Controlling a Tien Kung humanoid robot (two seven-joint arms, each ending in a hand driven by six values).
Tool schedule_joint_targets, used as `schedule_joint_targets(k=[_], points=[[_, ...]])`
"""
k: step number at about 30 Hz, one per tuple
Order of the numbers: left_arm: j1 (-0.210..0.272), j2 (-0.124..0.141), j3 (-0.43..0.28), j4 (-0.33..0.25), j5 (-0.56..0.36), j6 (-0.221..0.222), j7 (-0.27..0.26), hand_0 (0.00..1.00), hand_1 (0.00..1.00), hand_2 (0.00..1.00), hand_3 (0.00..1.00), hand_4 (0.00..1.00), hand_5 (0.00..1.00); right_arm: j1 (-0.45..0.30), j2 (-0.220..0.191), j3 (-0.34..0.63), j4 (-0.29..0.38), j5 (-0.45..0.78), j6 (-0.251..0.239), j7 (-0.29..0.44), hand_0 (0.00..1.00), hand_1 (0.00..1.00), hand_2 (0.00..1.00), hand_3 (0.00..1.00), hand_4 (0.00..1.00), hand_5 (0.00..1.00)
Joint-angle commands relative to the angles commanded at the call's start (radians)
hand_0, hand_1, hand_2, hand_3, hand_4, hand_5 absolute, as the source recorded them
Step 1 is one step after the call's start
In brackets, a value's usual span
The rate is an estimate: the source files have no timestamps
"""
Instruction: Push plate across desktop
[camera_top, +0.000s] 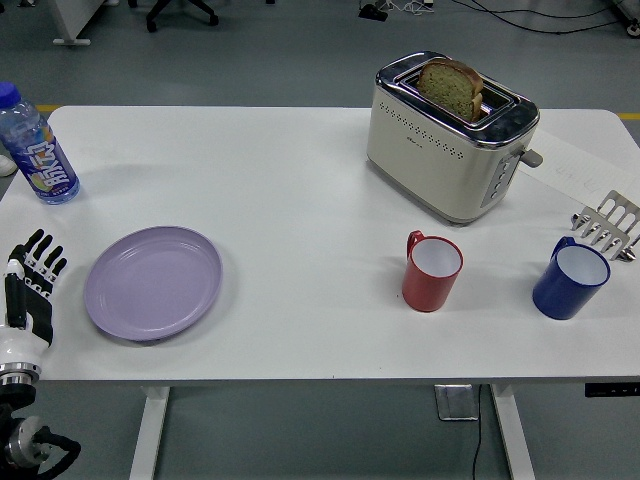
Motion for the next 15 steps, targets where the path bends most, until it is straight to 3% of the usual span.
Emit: schedule_joint_targets(k=[15], points=[[0.003, -0.019, 0.046, -0.010, -0.011, 0.014, -0.019, 0.881, 0.901, 0.941, 0.880, 0.488, 0.998, 0.002, -0.002, 0.003, 0.000, -0.005, 0.001, -0.001, 0.601, 0.546, 0.649, 0.614, 0.138, 0.354]])
